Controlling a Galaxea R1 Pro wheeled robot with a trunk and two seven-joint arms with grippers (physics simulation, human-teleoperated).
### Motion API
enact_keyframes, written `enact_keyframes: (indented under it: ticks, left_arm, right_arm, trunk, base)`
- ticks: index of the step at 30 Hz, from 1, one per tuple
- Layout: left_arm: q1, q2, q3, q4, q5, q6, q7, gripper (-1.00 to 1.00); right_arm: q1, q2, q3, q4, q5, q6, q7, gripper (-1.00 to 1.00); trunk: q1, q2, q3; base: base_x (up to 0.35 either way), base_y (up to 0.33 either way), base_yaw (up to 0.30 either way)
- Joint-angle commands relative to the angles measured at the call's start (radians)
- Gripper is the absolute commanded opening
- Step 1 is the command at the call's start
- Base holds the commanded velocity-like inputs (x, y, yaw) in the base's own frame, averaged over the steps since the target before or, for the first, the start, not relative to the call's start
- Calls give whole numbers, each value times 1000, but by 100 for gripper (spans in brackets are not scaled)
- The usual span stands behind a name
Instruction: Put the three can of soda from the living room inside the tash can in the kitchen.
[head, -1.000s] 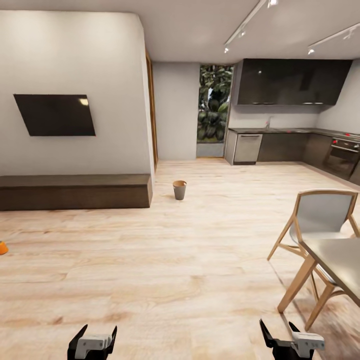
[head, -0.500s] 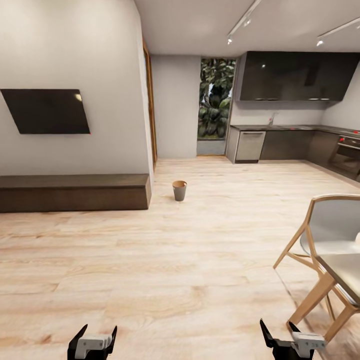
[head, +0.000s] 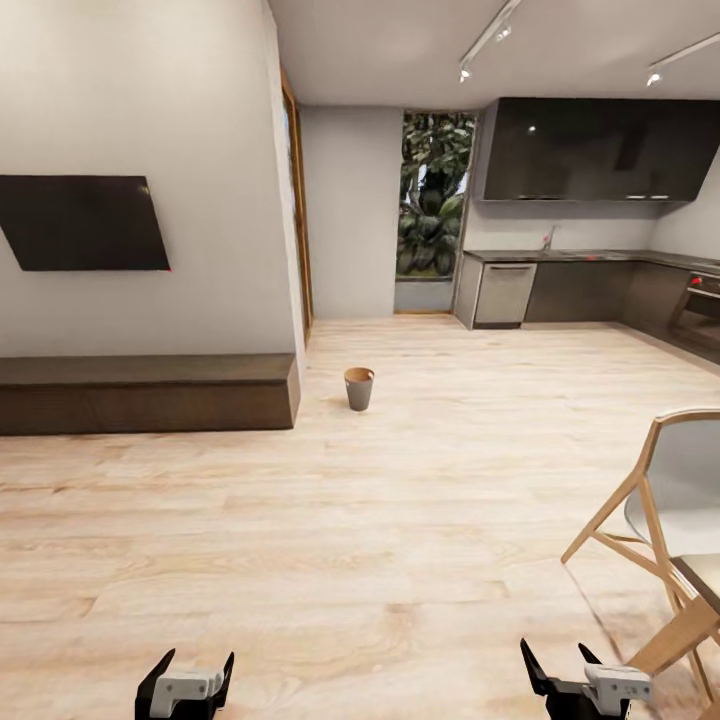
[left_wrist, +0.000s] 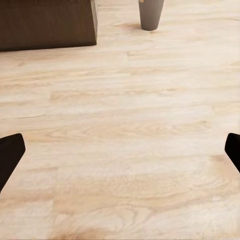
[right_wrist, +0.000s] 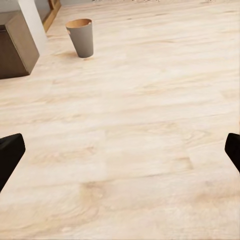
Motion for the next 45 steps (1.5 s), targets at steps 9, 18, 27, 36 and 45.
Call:
enact_keyframes:
  ticks: [9,18,27,36,45]
  left_arm:
    - [0,0,0,0,0,0,0,100]
    - [0,0,0,0,0,0,0,100]
    - [0,0,0,0,0,0,0,100]
    - [0,-1,0,1,-1,1,0,100]
    - [0,-1,0,2,-1,1,0,100]
  right_arm:
    - [0,0,0,0,0,-2,0,100]
    - [0,0,2,0,0,-2,0,100]
    - [0,0,3,0,0,-2,0,100]
    - [0,0,3,0,0,-2,0,100]
    - [0,0,3,0,-1,-2,0,100]
  trunk:
    - [0,0,0]
    - [0,0,0]
    - [0,0,0]
    - [0,0,0]
    - [0,0,0]
  base:
    - [324,0,0]
    - [324,0,0]
    - [324,0,0]
    - [324,0,0]
    - [324,0,0]
